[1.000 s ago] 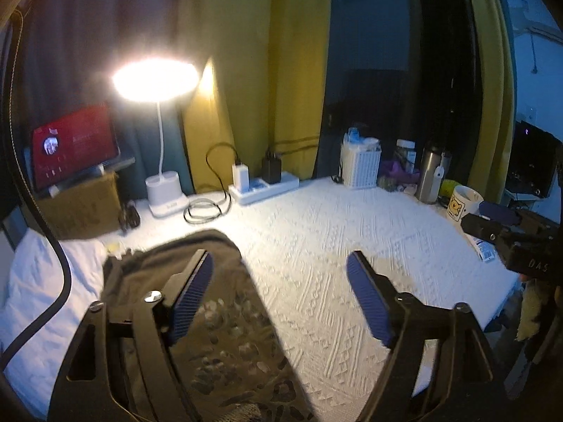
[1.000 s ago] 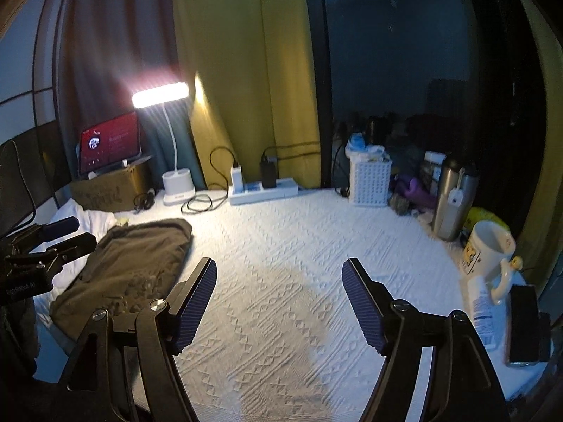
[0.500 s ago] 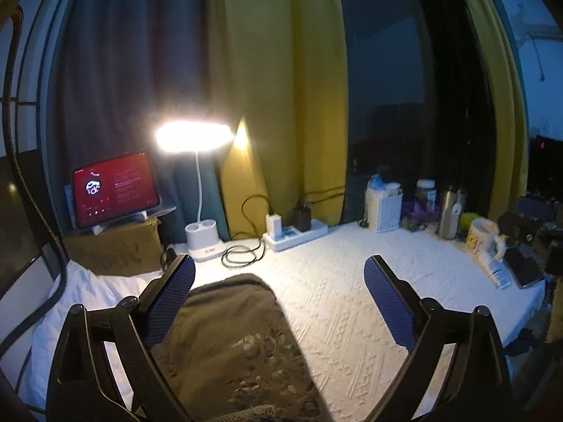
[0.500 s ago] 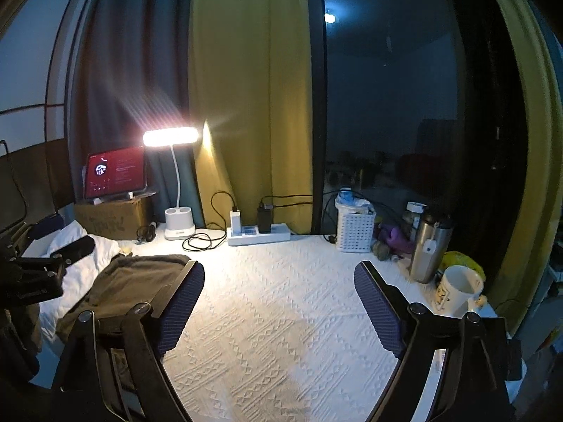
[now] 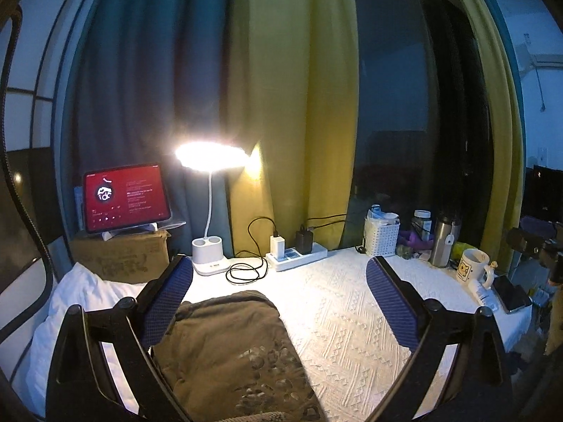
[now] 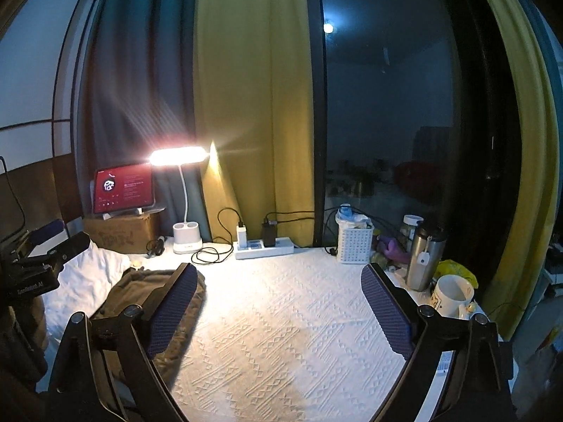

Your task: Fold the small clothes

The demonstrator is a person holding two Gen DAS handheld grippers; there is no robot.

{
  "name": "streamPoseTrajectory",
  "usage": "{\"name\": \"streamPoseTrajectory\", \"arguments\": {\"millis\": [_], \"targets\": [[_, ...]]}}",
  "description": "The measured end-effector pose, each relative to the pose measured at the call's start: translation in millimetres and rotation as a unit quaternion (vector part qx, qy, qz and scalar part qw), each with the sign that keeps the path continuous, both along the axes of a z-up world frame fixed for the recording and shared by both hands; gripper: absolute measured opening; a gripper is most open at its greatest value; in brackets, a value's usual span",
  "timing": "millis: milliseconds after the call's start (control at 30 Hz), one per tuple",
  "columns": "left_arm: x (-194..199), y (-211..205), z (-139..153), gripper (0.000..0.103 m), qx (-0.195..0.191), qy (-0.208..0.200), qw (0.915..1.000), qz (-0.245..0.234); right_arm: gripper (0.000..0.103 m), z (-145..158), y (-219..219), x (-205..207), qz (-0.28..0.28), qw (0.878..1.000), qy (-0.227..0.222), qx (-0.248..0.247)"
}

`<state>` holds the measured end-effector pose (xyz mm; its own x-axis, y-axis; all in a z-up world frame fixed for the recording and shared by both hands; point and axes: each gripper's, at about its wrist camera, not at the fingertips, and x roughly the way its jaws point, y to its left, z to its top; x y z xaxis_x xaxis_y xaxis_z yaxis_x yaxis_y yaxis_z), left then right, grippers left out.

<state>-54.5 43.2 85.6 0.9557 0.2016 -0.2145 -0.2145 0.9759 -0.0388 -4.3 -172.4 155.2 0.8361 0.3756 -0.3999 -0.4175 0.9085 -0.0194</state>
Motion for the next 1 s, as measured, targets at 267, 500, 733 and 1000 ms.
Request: {"name": "streamPoseTrajectory", "arguments": {"millis": [267,500,733,1000], "targets": [[2.5,-1.7,-4.0,0.098,-0.006,0.012,0.9998,-0.011,0.095,-7.8,7.2,6.5,0.005,1.0,0.014,-0.008],[2.8,-3.0,-4.6,0.098,-0.009,0.012,0.9998,-0.011,0.095,-10.3,7.9,8.4,0.006,1.0,0.019,-0.007],[4.0,-5.8,-4.0,0.099,-0.007,0.013,0.9998,-0.013,0.095,-11.6,8.2,9.3,0.005,1.0,0.02,-0.01],[4.3,-6.4,-3.9,0.099,-0.008,0.011,0.9998,-0.015,0.095,-12.2,7.1,10.2,0.007,1.0,0.02,-0.01]]}}
